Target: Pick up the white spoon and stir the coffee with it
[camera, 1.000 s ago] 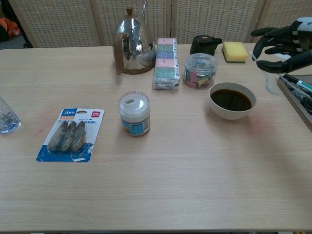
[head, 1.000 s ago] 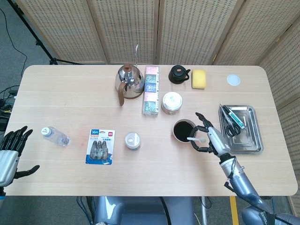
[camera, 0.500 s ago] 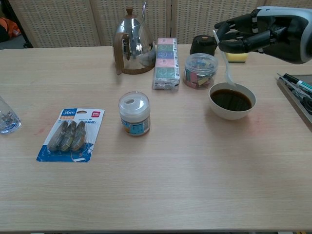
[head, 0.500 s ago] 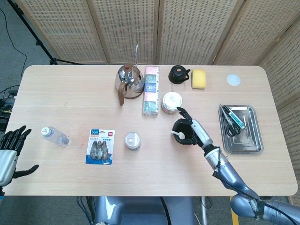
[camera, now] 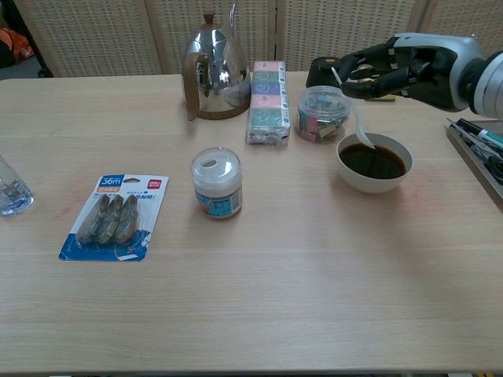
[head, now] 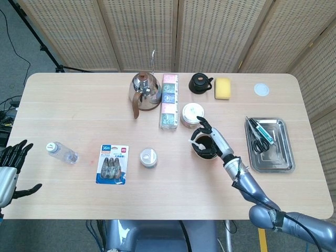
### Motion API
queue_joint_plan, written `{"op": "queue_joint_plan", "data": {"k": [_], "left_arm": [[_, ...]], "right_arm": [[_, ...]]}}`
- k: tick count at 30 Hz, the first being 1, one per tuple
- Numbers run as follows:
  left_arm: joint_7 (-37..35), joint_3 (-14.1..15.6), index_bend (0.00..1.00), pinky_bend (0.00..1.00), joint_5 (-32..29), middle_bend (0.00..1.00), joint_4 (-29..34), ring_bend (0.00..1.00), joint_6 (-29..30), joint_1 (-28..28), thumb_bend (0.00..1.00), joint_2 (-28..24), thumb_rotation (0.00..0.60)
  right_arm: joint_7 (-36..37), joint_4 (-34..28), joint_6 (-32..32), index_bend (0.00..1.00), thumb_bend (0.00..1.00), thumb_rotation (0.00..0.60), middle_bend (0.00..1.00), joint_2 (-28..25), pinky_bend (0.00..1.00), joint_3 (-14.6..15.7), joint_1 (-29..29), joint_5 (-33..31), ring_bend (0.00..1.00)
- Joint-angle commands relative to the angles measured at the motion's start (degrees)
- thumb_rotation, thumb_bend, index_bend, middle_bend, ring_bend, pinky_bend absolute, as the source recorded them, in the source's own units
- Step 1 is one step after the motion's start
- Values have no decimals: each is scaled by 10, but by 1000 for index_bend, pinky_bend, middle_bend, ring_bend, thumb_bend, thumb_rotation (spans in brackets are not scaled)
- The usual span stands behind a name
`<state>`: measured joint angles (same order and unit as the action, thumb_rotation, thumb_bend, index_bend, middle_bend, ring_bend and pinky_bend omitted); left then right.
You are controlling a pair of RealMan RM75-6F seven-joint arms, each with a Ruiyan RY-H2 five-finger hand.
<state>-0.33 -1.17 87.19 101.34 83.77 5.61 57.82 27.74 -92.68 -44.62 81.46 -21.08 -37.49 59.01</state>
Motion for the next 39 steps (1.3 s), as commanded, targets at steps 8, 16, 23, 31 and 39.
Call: {"op": "queue_joint_plan", "data": {"k": [8, 16, 23, 31, 39], "left_arm": [[-3, -5, 0, 0, -12, 0, -1, 0, -4, 2, 0, -1, 600], [-3, -6, 0, 0, -14, 0, 0, 0, -4, 1, 0, -1, 600], [-6, -7, 0, 0, -17, 0, 0, 0, -2, 0, 0, -3, 600], [-6, -9, 0, 0, -22, 0, -3, 0, -4, 1, 0, -1, 600], [-1, -10, 0, 0, -25, 0, -1, 0, -9, 4, 0, 1, 600]], "right_arm": [[16, 80, 33, 591, 543, 600, 0, 39, 0, 15, -13, 1, 0], [32, 107, 46, 592, 544, 600, 0, 46, 0, 18, -13, 16, 0], [36, 145, 56, 595, 551, 600, 0, 59, 0, 20, -19, 18, 0], [56, 184, 60, 595, 555, 600, 0, 77, 0, 19, -17, 23, 0], [65, 227, 54, 595, 556, 600, 0, 105, 0, 14, -23, 34, 0]]}}
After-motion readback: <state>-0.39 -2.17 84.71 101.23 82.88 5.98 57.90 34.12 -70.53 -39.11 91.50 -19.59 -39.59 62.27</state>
